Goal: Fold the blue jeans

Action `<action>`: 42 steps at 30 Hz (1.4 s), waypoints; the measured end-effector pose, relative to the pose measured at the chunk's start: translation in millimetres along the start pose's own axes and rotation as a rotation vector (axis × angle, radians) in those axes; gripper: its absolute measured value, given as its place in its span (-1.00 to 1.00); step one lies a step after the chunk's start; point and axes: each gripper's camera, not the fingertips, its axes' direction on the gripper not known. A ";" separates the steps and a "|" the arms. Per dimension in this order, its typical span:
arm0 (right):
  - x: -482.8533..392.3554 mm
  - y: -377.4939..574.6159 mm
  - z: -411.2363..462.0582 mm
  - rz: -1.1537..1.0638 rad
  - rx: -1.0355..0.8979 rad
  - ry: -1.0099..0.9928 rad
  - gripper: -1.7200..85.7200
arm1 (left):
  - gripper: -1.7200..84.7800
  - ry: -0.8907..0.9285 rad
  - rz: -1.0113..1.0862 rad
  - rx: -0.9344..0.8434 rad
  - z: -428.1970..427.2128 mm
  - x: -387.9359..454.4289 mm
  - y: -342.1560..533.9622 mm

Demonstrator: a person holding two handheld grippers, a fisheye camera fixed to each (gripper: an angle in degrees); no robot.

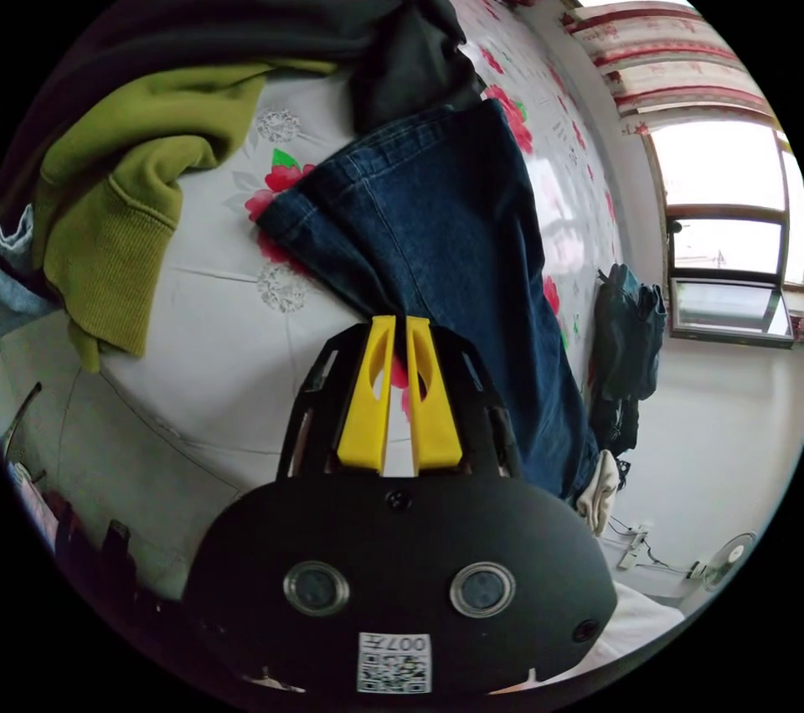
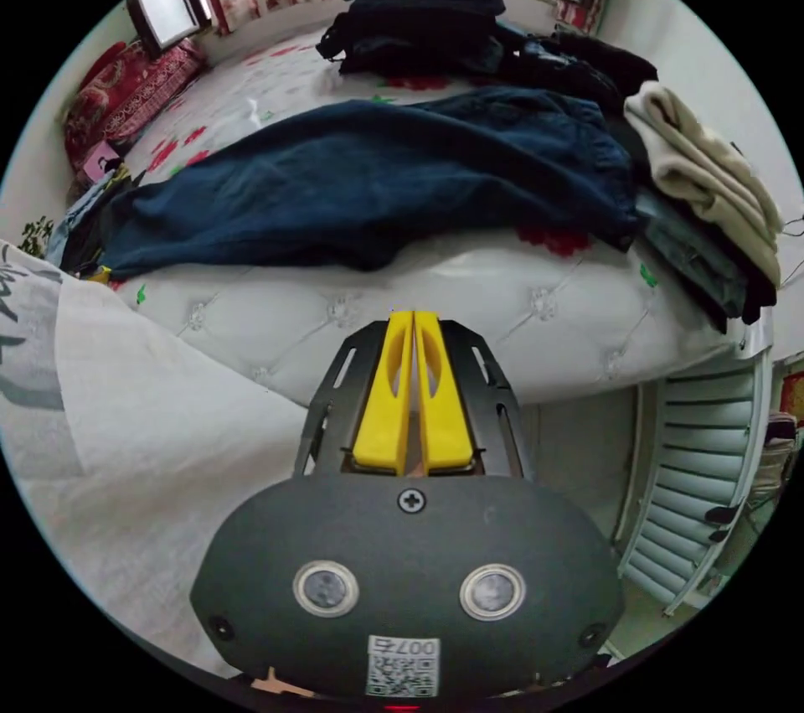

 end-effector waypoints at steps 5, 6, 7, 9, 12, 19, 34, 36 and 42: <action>-10.1 -21.8 -3.8 -0.053 0.066 -0.046 -0.88 | -0.91 0.025 -0.012 0.020 -8.4 -13.9 -5.0; -15.1 -33.3 0.5 -0.078 0.066 -0.060 -0.87 | -0.90 0.027 -0.012 0.023 -9.5 -15.5 -5.4; -17.5 -39.2 3.8 -0.089 0.058 -0.069 -0.87 | -0.88 0.036 -0.013 0.030 -12.2 -19.0 -5.8; -24.2 -58.1 29.1 -0.108 -0.057 -0.067 -0.85 | -0.84 0.066 -0.021 0.039 -17.1 -26.3 -6.4; -23.4 -53.9 35.7 -0.131 -0.050 -0.034 -0.84 | -0.80 0.145 -0.047 0.080 -28.7 -42.8 -5.0; 18.3 -33.4 11.6 -0.011 -0.011 -0.130 -0.83 | -0.74 0.248 -0.113 0.234 -67.4 -89.8 -8.0; 33.8 -55.8 11.6 -0.021 0.006 -0.177 -0.93 | -0.98 0.345 -0.160 0.256 -94.0 -175.0 9.8; 47.0 -50.6 23.0 0.020 -0.030 -0.200 -0.93 | -0.98 0.443 -0.317 0.260 -79.7 -219.1 29.8; 72.8 -48.7 24.7 0.100 0.007 -0.286 -0.92 | -0.98 0.503 -0.219 0.338 -90.4 -200.2 36.5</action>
